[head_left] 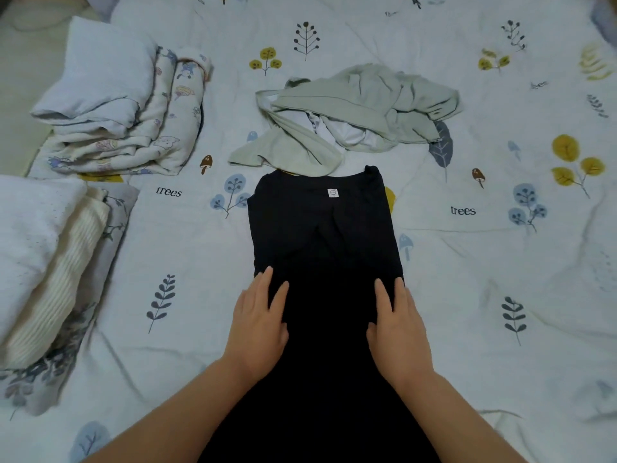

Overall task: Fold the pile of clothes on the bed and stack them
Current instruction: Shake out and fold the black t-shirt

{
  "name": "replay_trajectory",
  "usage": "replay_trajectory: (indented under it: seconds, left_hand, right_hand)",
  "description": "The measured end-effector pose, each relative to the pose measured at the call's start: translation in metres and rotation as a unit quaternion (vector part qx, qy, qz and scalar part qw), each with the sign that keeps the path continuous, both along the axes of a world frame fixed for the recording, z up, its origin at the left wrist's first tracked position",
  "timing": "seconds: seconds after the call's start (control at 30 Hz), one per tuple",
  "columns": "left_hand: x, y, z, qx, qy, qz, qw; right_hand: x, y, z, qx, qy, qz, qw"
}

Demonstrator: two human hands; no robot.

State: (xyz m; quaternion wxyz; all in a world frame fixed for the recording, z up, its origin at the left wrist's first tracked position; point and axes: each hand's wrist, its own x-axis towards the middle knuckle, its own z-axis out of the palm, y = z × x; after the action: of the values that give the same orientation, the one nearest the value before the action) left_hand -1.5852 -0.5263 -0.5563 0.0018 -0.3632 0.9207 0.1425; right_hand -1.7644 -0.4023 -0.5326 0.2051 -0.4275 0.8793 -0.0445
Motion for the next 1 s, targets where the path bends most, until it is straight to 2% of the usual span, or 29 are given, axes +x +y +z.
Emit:
replay_trajectory:
  seconds: [0.2,0.3,0.47,0.53,0.63,0.7,0.83,1.0]
  left_hand:
    - [0.051,0.054,-0.002,0.07,-0.012,0.114,0.991]
    - [0.067,0.079,0.01,0.108,-0.002,0.164,0.981]
    - [0.086,0.112,0.028,0.243,0.013,0.265,0.933]
    - [0.095,0.123,0.032,0.268,-0.017,0.273,0.924]
    - [0.112,0.138,0.041,0.297,-0.051,0.291,0.908]
    - [0.127,0.147,0.041,0.329,-0.052,0.304,0.892]
    - [0.152,0.161,0.049,0.389,-0.068,0.291,0.871]
    - [0.162,0.165,0.07,0.378,-0.054,0.261,0.887]
  right_hand:
    - [0.006,0.065,0.014,0.043,-0.053,-0.061,0.996]
    - [0.01,0.096,0.025,0.022,-0.144,-0.128,0.981]
    - [0.013,0.137,0.035,0.078,-0.204,-0.179,0.959]
    - [0.015,0.152,0.038,0.12,-0.242,-0.173,0.947]
    - [0.019,0.175,0.042,0.167,-0.26,-0.112,0.945]
    - [0.023,0.192,0.041,0.14,-0.267,-0.113,0.947]
    - [0.031,0.204,0.046,0.053,-0.299,-0.193,0.933]
    - [0.032,0.201,0.055,0.0,-0.32,-0.24,0.916]
